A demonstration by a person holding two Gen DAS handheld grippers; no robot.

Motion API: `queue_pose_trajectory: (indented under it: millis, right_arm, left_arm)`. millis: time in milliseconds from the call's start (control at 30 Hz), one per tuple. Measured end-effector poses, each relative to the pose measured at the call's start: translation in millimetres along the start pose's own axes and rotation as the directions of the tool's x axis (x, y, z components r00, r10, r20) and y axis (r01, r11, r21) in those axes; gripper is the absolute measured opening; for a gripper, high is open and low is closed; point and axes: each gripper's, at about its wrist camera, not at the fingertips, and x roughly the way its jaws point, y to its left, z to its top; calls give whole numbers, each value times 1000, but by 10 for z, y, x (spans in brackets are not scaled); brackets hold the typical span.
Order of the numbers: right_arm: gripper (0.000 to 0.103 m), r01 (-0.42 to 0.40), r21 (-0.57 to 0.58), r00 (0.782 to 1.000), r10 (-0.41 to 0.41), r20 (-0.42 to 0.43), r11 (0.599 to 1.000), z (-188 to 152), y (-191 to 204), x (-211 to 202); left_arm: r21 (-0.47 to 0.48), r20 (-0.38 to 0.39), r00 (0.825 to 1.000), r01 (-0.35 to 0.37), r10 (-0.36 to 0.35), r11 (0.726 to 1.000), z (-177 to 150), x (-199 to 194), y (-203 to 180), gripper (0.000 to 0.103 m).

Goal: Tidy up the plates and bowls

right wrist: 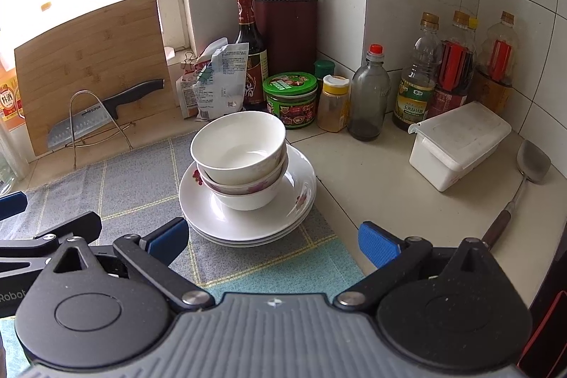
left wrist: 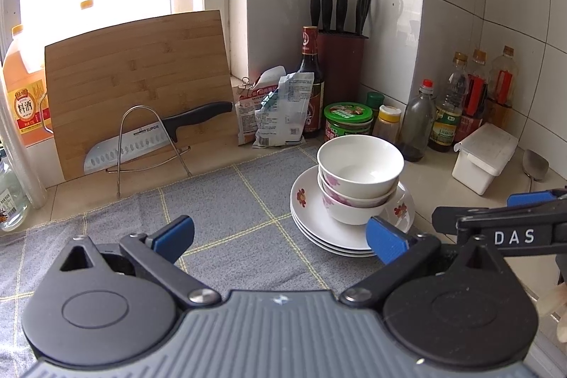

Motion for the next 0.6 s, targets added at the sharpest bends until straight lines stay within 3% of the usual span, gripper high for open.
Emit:
queue_pose_trajectory:
  millis: [600]
  right_arm:
    - [103, 8, 4, 1000, -8, 5, 1000, 19, -9, -8]
  left_arm:
    - [-1, 1, 1000, 1, -1, 1000, 11, 7, 9, 102]
